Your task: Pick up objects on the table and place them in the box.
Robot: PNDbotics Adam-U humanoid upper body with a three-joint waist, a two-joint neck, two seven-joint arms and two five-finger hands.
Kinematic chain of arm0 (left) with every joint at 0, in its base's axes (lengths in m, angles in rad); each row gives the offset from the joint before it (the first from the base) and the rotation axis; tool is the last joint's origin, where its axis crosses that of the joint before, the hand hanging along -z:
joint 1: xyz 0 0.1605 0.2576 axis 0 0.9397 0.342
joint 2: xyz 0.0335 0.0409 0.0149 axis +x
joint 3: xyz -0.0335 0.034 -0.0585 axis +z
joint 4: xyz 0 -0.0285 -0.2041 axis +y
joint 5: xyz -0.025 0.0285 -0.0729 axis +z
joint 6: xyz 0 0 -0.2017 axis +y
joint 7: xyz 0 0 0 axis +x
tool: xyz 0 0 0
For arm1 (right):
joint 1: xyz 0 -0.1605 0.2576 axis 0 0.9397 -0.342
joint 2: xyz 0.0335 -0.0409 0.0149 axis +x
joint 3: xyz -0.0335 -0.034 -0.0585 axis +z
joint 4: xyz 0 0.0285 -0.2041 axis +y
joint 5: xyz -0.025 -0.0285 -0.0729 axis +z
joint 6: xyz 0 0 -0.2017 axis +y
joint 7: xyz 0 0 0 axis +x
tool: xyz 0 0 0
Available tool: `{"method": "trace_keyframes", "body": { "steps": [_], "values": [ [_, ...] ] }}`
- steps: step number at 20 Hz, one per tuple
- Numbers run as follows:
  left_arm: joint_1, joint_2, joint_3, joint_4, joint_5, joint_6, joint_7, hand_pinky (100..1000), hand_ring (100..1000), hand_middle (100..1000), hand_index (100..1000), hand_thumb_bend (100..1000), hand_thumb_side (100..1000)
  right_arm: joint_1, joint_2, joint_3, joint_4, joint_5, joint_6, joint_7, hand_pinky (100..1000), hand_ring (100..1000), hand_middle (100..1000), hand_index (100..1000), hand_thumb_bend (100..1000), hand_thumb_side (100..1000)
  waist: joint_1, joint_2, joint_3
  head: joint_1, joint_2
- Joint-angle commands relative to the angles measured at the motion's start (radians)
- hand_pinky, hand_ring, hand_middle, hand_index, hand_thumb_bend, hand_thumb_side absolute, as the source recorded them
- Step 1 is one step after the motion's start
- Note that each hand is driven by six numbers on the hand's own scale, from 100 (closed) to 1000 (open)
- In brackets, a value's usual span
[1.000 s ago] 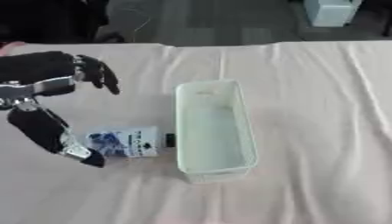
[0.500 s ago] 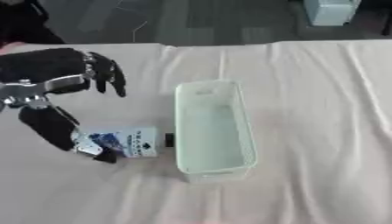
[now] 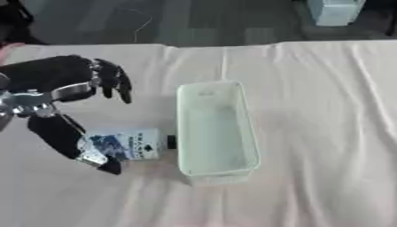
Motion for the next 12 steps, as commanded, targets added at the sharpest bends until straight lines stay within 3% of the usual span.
{"method": "trace_keyframes", "body": {
  "steps": [1,6,12],
  "values": [
    [-0.005,0.011,0.010,-0.011,0.012,0.054,-0.023,523,632,742,786,845,598,-0.012,-0.025,-0.005,-0.013,-0.001,-0.093,0.096,157,318,411,534,100,1000,-0.001,-0.009,0.001,0.000,0.000],
    [-0.002,0.008,0.010,-0.011,0.002,0.117,-0.057,521,630,740,783,825,588,-0.013,-0.024,-0.005,-0.013,-0.001,-0.094,0.097,157,318,411,534,100,1000,-0.001,-0.008,0.001,0.001,0.000],
    [0.006,0.006,0.009,-0.011,-0.030,0.138,-0.084,534,637,740,786,814,580,-0.015,-0.024,-0.005,-0.013,-0.001,-0.094,0.096,157,318,411,534,100,1000,-0.001,-0.006,-0.001,-0.002,0.000]
  ]
}}
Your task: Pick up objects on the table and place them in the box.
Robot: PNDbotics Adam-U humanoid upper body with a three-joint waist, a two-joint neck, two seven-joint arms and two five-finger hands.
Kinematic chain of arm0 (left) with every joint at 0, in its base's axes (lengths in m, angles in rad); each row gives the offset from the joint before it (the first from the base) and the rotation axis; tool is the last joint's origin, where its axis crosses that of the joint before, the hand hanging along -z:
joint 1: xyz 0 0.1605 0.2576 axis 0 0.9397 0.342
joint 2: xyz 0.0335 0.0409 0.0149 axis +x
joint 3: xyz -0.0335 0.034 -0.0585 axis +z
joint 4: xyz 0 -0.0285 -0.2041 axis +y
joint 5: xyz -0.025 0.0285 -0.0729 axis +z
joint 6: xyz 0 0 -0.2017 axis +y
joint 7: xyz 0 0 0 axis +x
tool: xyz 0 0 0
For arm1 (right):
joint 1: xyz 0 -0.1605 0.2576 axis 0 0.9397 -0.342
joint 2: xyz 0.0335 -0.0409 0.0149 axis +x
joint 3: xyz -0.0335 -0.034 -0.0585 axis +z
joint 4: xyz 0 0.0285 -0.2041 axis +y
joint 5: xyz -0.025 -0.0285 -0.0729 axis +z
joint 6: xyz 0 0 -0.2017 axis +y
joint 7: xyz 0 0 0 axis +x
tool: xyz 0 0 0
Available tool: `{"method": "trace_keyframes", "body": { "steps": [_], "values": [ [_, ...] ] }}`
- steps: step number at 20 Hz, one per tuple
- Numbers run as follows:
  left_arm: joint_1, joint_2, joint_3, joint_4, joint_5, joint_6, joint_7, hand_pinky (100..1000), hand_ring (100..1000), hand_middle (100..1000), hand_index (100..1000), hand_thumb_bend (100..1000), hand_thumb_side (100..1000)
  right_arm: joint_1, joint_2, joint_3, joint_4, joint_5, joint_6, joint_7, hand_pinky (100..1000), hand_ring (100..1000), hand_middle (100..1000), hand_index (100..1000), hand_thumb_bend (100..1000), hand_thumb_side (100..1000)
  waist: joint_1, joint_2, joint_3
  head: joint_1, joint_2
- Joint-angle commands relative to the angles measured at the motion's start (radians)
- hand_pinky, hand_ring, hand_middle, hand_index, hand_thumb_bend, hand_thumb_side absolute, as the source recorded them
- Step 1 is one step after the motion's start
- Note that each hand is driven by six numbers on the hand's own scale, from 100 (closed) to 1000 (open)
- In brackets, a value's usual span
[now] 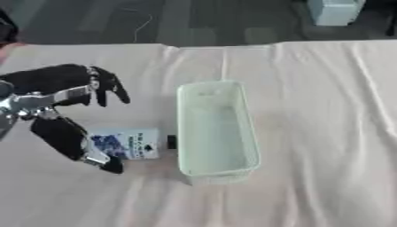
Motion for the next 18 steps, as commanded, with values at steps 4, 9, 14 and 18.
{"method": "trace_keyframes", "body": {
  "steps": [4,9,14,18],
  "values": [
    [0.009,0.014,0.012,-0.011,-0.042,0.041,-0.031,524,627,721,774,799,575,-0.018,-0.024,-0.005,-0.013,-0.002,-0.094,0.094,158,318,411,534,100,1000,-0.001,-0.006,-0.002,-0.003,0.000],
    [0.014,0.011,0.005,-0.011,-0.051,0.078,-0.076,525,614,690,787,775,548,-0.020,-0.025,-0.004,-0.013,-0.004,-0.093,0.095,158,318,410,534,100,1000,-0.001,-0.005,-0.004,-0.004,0.000],
    [0.018,0.009,-0.008,-0.011,-0.062,0.063,-0.123,543,631,705,792,782,426,-0.019,-0.025,-0.003,-0.013,-0.005,-0.094,0.097,157,318,410,534,100,1000,-0.001,-0.005,-0.003,-0.003,0.000],
    [0.024,0.008,-0.010,-0.011,-0.086,0.053,-0.156,559,646,716,795,707,396,-0.020,-0.025,-0.002,-0.013,-0.006,-0.094,0.100,157,318,410,534,100,1000,-0.001,-0.004,-0.004,-0.005,0.000]
  ]
}}
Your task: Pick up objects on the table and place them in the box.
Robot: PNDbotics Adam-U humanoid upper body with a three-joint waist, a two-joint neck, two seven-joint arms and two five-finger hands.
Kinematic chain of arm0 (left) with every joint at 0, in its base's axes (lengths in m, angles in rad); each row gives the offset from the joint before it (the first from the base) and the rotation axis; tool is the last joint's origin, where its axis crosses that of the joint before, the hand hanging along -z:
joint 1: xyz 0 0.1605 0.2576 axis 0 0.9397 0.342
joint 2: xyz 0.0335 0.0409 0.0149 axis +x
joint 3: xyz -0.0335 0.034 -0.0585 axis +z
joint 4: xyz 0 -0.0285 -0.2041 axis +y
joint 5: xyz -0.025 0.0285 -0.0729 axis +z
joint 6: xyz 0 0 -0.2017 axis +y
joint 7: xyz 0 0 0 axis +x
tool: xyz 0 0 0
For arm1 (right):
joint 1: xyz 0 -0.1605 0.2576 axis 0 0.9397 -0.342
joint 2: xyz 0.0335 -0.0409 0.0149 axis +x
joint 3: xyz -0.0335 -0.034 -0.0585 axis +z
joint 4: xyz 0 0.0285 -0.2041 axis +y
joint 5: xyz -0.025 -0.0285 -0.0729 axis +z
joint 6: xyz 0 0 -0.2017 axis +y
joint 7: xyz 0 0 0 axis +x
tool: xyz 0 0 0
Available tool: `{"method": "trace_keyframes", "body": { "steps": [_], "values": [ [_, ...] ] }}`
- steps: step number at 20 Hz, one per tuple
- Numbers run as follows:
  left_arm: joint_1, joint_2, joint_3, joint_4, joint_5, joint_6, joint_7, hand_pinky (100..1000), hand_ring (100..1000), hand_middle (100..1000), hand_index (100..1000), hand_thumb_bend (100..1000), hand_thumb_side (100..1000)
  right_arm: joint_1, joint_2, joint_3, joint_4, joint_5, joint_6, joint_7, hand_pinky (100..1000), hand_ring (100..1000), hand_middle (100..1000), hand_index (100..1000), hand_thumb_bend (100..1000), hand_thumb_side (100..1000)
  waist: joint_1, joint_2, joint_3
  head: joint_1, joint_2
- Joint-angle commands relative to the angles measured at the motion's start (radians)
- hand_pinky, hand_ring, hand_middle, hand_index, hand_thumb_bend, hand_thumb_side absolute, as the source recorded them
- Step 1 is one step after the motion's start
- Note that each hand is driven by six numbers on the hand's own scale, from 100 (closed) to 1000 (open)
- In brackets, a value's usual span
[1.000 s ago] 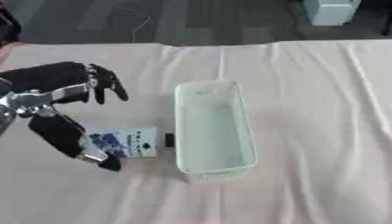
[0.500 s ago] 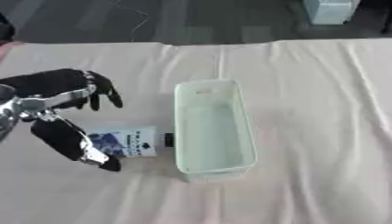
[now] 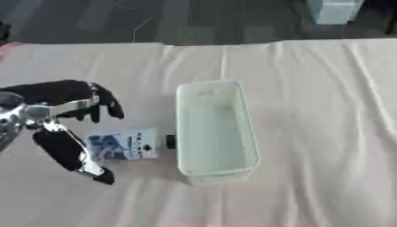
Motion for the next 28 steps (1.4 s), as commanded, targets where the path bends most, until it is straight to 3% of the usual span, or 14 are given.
{"method": "trace_keyframes", "body": {
  "steps": [1,6,12,28],
  "values": [
    [-0.002,0.015,0.006,-0.011,-0.025,-0.006,-0.026,558,645,715,792,690,398,-0.012,-0.024,-0.003,-0.013,-0.003,-0.094,0.099,157,318,410,534,100,1000,-0.001,-0.009,-0.001,-0.005,0.000],
    [-0.001,0.014,0.013,-0.011,-0.027,-0.001,-0.012,507,617,686,765,563,454,-0.013,-0.024,-0.002,-0.013,-0.003,-0.093,0.100,157,318,410,534,100,1000,-0.001,-0.008,-0.001,-0.005,0.000],
    [-0.006,0.013,0.016,-0.011,-0.019,0.012,0.014,487,604,674,753,514,489,-0.013,-0.025,-0.002,-0.013,-0.005,-0.093,0.101,157,318,410,534,100,1000,-0.001,-0.009,-0.002,-0.005,0.000],
    [-0.010,-0.025,0.006,0.113,-0.052,-0.005,0.042,517,621,696,795,585,448,-0.041,-0.019,0.001,-0.013,-0.015,-0.076,0.090,158,318,410,534,100,1000,-0.003,0.003,-0.026,0.008,0.000]
  ]
}}
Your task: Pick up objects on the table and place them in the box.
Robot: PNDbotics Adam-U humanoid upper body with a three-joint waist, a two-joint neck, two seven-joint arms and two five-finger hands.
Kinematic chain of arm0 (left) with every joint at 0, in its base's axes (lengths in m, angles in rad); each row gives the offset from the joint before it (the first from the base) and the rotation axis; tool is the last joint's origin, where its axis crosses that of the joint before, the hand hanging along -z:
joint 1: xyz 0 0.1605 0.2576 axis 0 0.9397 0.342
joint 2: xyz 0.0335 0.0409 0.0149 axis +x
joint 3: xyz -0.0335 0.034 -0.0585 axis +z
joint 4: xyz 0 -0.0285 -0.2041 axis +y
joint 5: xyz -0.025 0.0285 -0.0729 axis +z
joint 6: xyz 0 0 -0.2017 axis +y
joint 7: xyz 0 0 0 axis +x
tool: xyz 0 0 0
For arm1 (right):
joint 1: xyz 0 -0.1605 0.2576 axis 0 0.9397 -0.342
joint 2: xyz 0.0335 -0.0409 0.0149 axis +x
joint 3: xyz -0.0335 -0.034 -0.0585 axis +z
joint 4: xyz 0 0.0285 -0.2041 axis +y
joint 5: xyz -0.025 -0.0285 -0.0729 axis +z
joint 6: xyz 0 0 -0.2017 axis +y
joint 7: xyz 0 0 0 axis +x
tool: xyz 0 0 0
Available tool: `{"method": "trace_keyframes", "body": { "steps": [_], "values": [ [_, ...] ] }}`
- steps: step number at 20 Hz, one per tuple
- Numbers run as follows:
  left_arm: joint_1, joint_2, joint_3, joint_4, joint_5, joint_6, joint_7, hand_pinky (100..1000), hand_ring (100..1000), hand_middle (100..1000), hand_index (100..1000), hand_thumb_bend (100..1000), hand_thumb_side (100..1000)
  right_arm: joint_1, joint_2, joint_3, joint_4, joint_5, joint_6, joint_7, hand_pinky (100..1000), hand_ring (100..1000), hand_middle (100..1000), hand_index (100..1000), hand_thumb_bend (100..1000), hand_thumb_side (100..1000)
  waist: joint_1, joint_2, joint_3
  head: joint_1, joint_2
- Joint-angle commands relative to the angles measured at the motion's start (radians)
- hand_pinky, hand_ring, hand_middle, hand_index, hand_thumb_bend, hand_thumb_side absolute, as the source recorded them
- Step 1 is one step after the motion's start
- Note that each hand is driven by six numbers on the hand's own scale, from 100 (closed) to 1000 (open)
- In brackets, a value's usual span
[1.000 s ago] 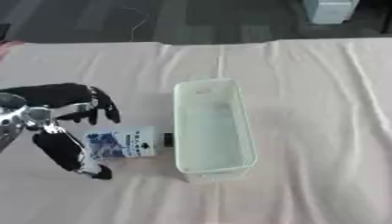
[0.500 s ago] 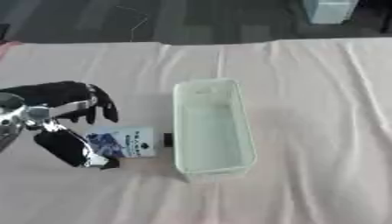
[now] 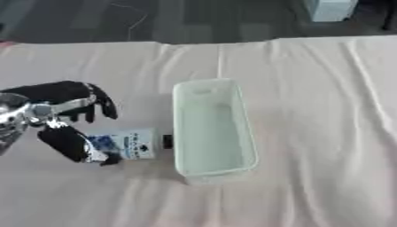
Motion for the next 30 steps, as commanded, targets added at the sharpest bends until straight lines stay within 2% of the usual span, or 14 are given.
{"method": "trace_keyframes", "body": {
  "steps": [1,6,23,24,26,30],
  "values": [
    [-0.008,0.007,0.005,0.013,-0.012,-0.008,-0.005,520,623,698,797,588,448,-0.021,-0.019,-0.003,-0.013,-0.006,-0.080,0.084,159,318,410,534,100,1000,0.000,-0.008,-0.005,0.008,0.000],
    [-0.008,-0.004,0.005,0.043,0.008,-0.004,-0.036,525,627,711,843,654,411,-0.029,-0.018,-0.003,-0.013,-0.008,-0.076,0.080,159,318,410,534,100,1000,0.001,-0.004,-0.011,0.008,0.000],
    [-0.003,-0.016,0.010,0.083,-0.012,0.002,-0.054,531,629,709,803,642,400,-0.034,-0.016,-0.002,-0.013,-0.010,-0.075,0.078,159,318,410,533,100,1000,-0.001,-0.002,-0.015,0.008,0.000],
    [-0.004,-0.018,0.011,0.092,-0.020,0.002,-0.053,532,630,710,804,633,376,-0.035,-0.016,-0.002,-0.013,-0.010,-0.075,0.078,159,318,410,533,100,1000,-0.001,-0.001,-0.016,0.008,0.000],
    [-0.003,-0.026,0.012,0.114,-0.022,-0.003,-0.051,532,630,710,805,648,395,-0.038,-0.015,-0.002,-0.013,-0.011,-0.074,0.077,159,318,410,533,100,1000,-0.002,0.000,-0.019,0.010,0.000],
    [0.001,-0.039,0.014,0.147,-0.022,-0.015,-0.035,530,629,708,808,622,457,-0.044,-0.012,-0.001,-0.013,-0.015,-0.072,0.075,160,318,409,533,100,1000,-0.005,0.003,-0.024,0.012,0.000]
  ]
}}
